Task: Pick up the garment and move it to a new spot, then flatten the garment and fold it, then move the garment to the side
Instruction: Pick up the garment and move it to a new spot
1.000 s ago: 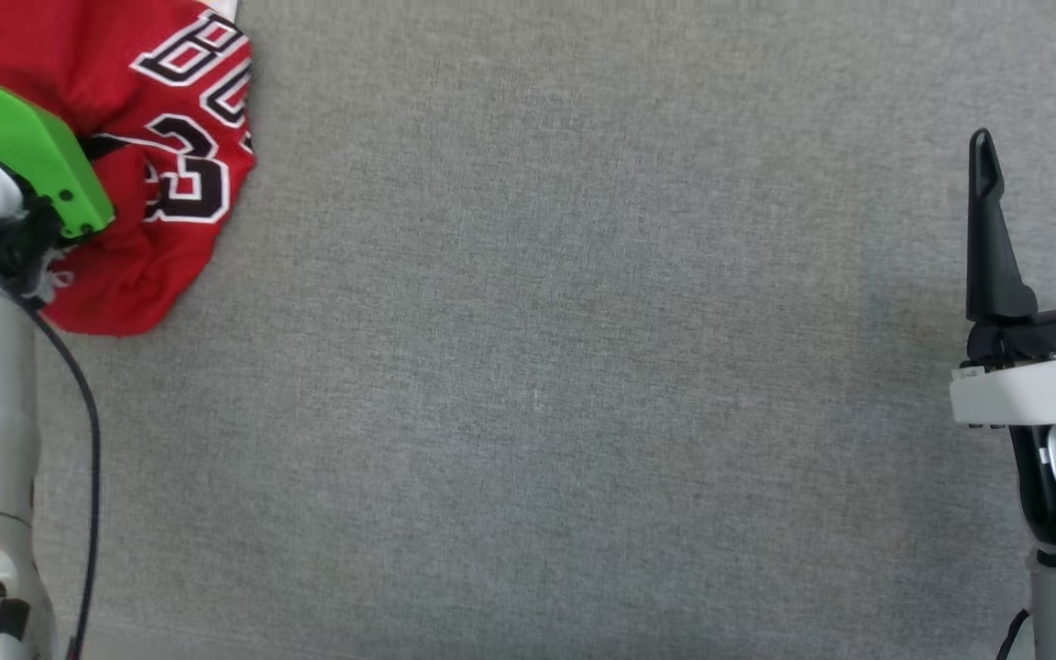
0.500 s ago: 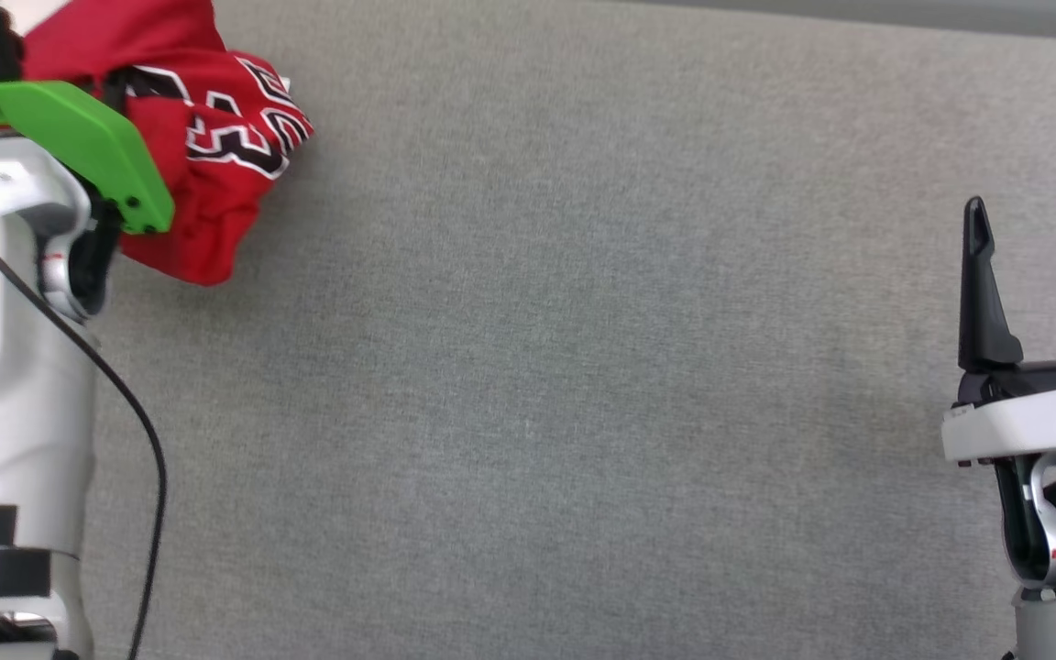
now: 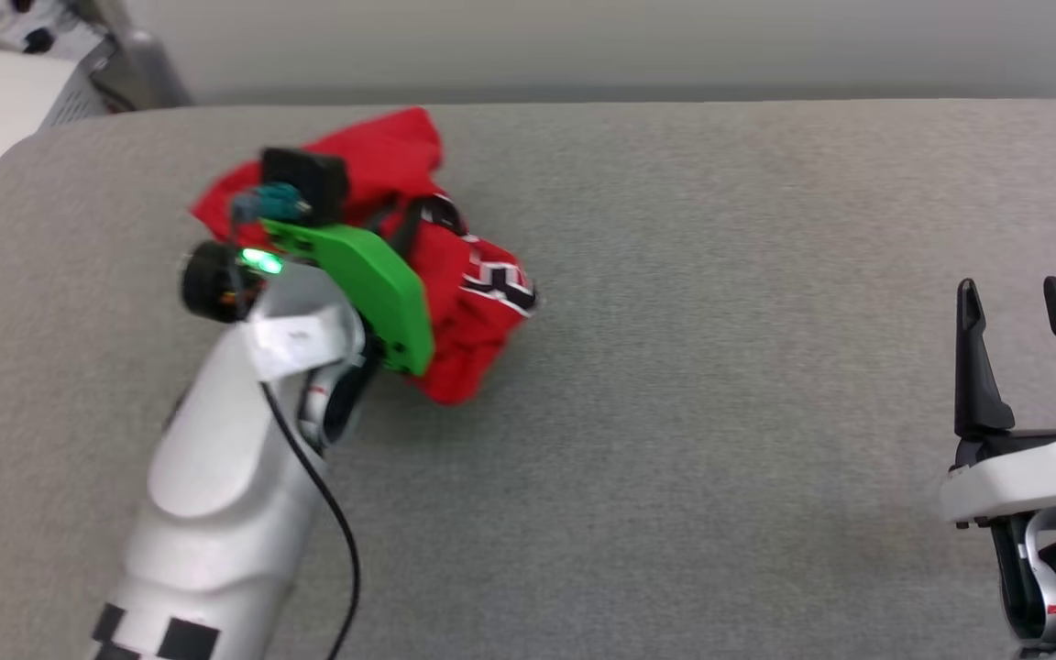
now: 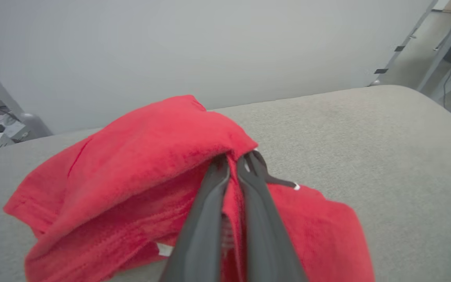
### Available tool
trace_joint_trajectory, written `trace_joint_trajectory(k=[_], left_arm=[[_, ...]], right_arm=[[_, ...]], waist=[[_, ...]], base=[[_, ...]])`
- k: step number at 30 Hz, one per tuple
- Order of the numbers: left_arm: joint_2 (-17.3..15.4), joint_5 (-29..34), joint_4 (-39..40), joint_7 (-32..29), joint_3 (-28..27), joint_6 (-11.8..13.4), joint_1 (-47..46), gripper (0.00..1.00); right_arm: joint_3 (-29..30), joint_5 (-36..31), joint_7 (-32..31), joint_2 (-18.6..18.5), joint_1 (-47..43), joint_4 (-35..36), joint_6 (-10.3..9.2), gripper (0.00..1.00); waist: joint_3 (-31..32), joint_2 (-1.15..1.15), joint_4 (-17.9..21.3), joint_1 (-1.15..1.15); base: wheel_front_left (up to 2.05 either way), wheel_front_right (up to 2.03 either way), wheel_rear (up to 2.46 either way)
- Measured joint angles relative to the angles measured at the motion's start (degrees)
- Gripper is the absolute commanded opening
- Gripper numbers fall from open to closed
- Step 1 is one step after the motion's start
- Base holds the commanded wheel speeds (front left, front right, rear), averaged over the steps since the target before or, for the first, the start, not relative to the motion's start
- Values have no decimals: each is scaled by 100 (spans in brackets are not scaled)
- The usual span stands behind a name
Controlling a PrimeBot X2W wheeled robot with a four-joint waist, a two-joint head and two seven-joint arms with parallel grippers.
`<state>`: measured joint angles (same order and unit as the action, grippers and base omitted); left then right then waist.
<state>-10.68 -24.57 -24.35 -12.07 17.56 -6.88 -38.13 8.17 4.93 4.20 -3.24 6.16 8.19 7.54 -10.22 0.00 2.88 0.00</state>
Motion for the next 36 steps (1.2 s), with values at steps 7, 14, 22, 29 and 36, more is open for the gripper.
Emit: trace_joint_trajectory(k=[7, 14, 22, 29, 36], left_arm=[[253, -250, 534, -127, 1585, -29, 166, 0], [371, -879, 676, -248, 3955, -45, 172, 0], [359, -928, 175, 455, 4096, 19, 260, 100], [344, -770, 390, 1480, 3776, 432, 426, 100], [146, -740, 765, 2325, 3236, 967, 800, 100]], right_arm=[[181, 80, -42, 30, -149, 18, 0, 100], [232, 399, 60, 29, -143, 3, 0, 100], [254, 437, 187, 33, -24, -129, 0, 100], [201, 334, 181, 38, 4, -194, 0, 100], [99, 225, 23, 42, -97, -167, 0, 100]], waist=[[145, 0, 592, 0], [-170, 0, 1045, 0], [-724, 0, 1000, 0], [-607, 0, 802, 1], [-215, 0, 562, 1]], base=[[0, 0, 0], [0, 0, 0], [0, 0, 0], [0, 0, 0], [0, 0, 0]])
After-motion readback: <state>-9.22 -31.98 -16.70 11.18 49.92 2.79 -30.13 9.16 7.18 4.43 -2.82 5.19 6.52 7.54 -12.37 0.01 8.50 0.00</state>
